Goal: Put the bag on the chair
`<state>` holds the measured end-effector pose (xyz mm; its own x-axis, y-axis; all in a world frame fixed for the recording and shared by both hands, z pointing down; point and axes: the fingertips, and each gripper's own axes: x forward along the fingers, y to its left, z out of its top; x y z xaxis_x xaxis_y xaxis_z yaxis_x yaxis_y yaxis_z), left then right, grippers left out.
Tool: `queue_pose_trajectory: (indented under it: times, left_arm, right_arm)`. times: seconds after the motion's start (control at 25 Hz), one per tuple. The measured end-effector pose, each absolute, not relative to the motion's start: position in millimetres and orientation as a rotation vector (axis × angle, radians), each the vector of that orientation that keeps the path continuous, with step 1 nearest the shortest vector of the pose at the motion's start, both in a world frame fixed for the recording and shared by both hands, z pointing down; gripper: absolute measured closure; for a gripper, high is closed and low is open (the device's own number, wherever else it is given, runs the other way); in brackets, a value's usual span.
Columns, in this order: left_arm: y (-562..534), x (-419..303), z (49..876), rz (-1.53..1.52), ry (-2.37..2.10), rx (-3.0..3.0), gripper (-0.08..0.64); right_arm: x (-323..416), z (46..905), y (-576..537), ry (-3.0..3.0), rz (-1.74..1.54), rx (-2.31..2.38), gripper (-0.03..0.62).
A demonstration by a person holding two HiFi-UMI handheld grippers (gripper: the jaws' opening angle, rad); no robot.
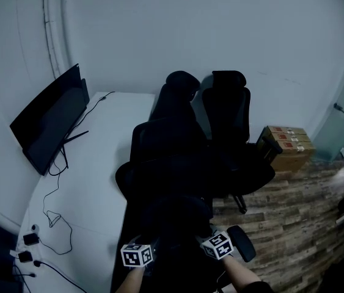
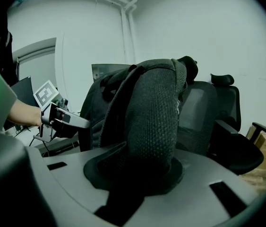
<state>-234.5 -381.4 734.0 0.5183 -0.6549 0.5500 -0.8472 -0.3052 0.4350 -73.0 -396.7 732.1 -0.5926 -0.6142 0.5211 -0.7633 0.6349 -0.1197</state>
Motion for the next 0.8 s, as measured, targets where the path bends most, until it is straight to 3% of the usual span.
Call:
queue_pose_trajectory:
  times: [0.52, 0.8]
  left_arm:
    - [-404.5, -232.1, 771.1, 0.406, -1.209, 2.024, 0.338]
    - [-418.3, -233.9, 781.7, 0.416, -1.255, 2.018, 0.318]
  right_arm:
    - [-65.0, 772.5, -424.1, -2.349, 0.520, 1.094, 0.471]
    - [-59.7, 787.7, -440.1, -2.302, 0.595, 1.121, 0.419]
